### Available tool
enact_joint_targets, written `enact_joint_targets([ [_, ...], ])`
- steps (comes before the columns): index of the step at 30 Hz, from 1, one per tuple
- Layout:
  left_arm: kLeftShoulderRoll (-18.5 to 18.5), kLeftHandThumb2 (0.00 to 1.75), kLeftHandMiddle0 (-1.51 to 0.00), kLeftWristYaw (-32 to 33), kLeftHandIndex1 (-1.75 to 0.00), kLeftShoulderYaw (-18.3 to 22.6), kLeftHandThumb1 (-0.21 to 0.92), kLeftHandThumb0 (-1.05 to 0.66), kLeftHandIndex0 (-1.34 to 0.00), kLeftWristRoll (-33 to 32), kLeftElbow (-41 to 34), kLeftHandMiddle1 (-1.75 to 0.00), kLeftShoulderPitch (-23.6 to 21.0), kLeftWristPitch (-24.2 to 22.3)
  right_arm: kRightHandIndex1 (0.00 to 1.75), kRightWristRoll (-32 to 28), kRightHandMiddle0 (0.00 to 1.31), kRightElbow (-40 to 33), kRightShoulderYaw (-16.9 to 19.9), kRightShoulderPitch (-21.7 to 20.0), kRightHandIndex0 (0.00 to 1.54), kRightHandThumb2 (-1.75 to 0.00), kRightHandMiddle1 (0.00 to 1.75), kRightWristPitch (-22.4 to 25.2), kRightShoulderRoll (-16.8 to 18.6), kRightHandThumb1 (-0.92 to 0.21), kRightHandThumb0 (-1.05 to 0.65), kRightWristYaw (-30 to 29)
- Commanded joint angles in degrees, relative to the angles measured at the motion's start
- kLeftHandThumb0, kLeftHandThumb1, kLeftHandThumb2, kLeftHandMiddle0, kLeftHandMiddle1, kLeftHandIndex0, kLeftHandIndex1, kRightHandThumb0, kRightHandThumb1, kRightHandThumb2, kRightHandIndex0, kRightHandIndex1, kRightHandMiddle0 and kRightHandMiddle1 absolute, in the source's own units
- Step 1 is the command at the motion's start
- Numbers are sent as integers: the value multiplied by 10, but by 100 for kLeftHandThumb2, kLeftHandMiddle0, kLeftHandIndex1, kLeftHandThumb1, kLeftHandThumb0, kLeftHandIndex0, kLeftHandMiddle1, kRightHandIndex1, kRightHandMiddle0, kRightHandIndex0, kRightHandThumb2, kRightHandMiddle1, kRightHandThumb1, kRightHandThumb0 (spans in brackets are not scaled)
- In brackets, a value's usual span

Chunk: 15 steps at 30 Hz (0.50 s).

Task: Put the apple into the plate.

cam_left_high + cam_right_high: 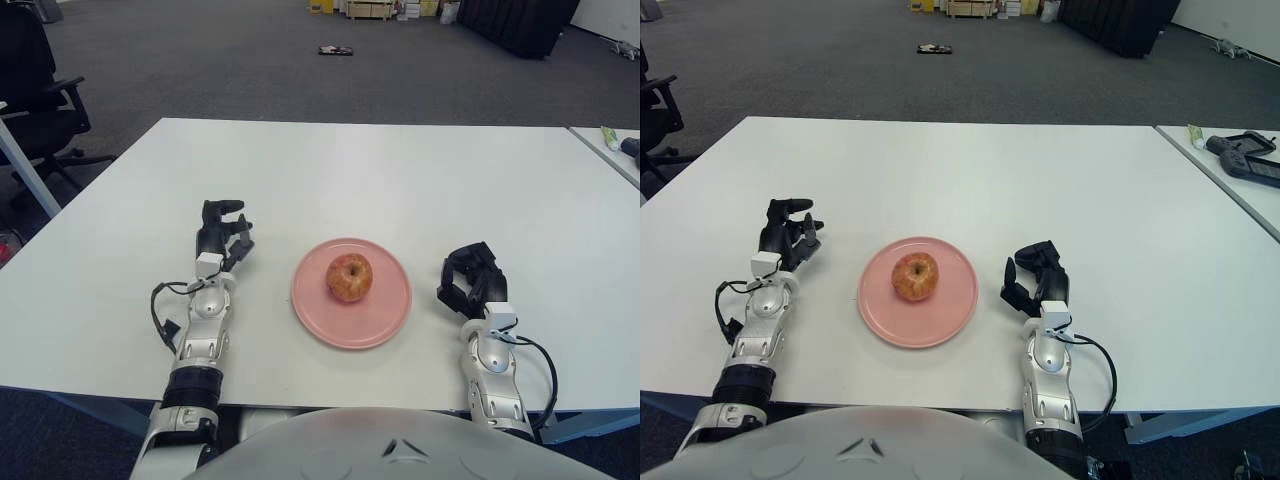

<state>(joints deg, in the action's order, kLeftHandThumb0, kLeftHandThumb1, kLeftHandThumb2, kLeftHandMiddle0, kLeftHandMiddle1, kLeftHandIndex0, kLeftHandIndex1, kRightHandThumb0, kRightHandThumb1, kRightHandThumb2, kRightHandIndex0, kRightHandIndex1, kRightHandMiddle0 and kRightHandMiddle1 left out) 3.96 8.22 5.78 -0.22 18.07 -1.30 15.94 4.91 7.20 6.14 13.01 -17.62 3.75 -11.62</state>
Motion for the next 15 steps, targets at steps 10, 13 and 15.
enact_joint_targets([
  [10,-9,95,-60,-38,-175,-16,61,-40,-39,-1,-11,-175,37,6,135,-10,45,5,1,-7,61,-106,175,-6,0,-52,-41,8],
  [13,-11,95,-58,-42,-175,-19,61,-40,-39,0,-10,-175,41,7,135,-10,44,7,1,-10,61,-106,175,-6,1,-53,-41,7],
  [15,-12,95,-58,-46,-175,-20,61,-40,-39,-1,-9,-175,43,8,135,-10,44,9,1,-12,60,-105,175,-8,0,-53,-41,8],
])
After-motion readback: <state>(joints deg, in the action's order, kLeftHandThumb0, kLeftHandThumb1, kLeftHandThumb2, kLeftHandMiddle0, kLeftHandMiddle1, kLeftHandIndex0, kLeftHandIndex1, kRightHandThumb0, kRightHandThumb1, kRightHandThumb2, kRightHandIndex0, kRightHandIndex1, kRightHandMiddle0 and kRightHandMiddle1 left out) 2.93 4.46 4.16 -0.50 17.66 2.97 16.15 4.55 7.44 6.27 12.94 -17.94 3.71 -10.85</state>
